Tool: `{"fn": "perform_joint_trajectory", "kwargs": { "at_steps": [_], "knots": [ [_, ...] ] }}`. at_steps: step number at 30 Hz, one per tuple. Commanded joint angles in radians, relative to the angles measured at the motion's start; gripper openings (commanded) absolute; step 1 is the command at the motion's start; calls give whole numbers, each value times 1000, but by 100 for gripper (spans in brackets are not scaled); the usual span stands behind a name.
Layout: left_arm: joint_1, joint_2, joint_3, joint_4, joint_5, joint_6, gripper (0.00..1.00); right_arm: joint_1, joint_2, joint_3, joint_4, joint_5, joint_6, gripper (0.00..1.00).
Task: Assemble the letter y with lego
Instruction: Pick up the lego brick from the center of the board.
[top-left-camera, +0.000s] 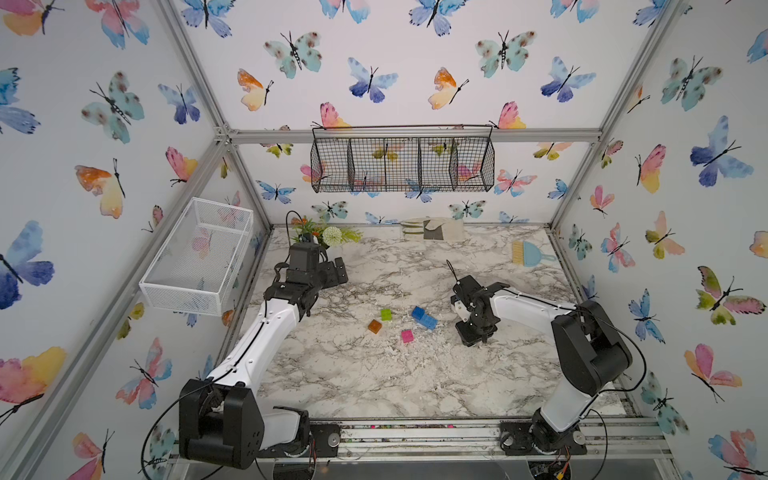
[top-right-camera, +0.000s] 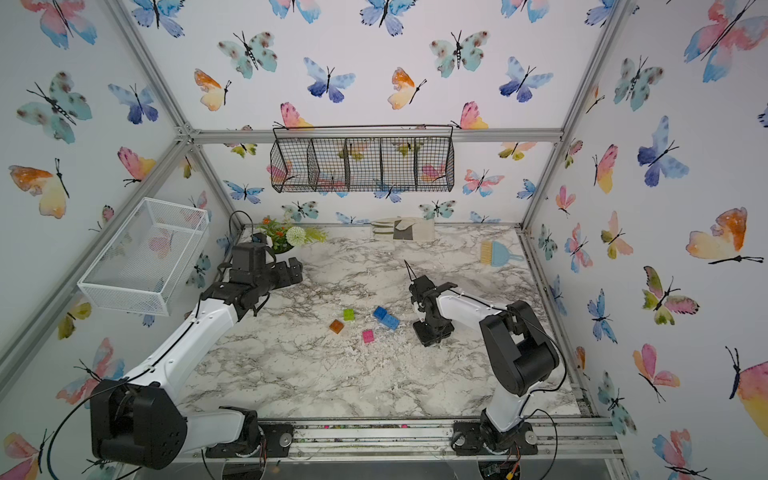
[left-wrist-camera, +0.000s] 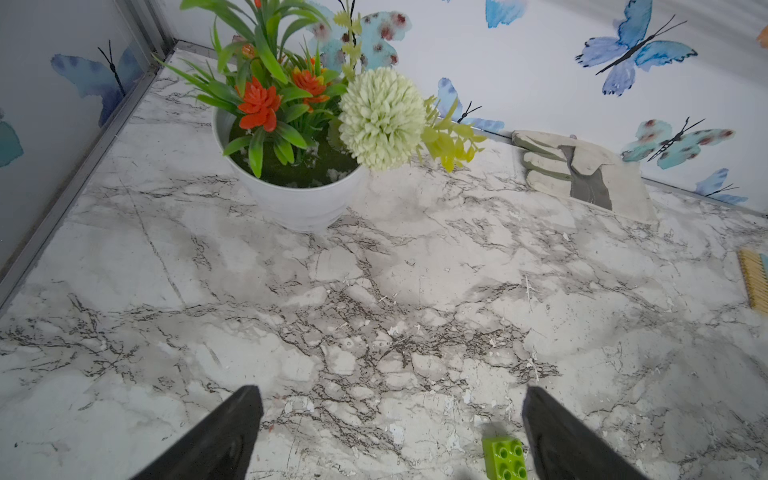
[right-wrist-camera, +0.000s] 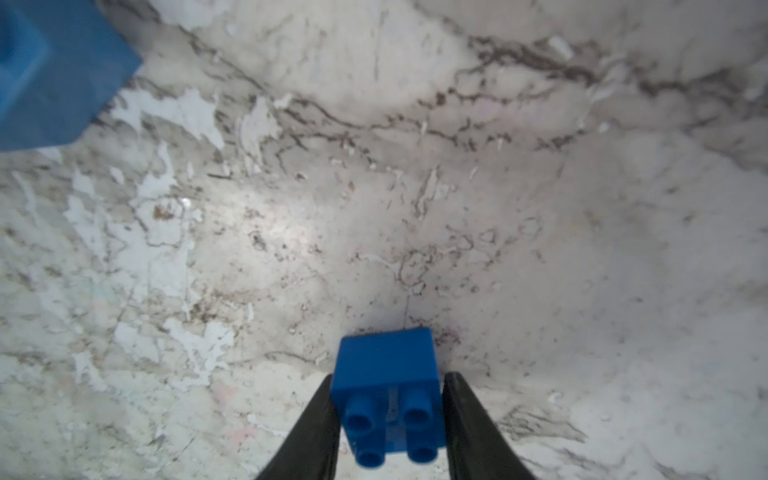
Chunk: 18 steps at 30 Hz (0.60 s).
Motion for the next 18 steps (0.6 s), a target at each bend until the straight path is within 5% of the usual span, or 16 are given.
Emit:
{"fn": "perform_joint_trajectory", "kwargs": {
  "at_steps": [1, 4, 7, 12, 18],
  "knots": [
    [4, 9, 11, -19, 16, -6, 98, 8, -9, 3, 7, 16, -11, 38],
    [5, 9, 11, -19, 16, -5, 98, 8, -10, 1, 9, 13, -11, 36],
    [4, 10, 12, -20, 14, -5, 98, 8, -11, 3, 8, 20, -6, 52],
    [5, 9, 13, -21, 15, -5, 98, 9, -9, 0, 14, 24, -5, 54],
    [5, 5, 13, -22, 13, -5, 98, 15, 2, 1, 22, 13, -21, 31]
  ]
}}
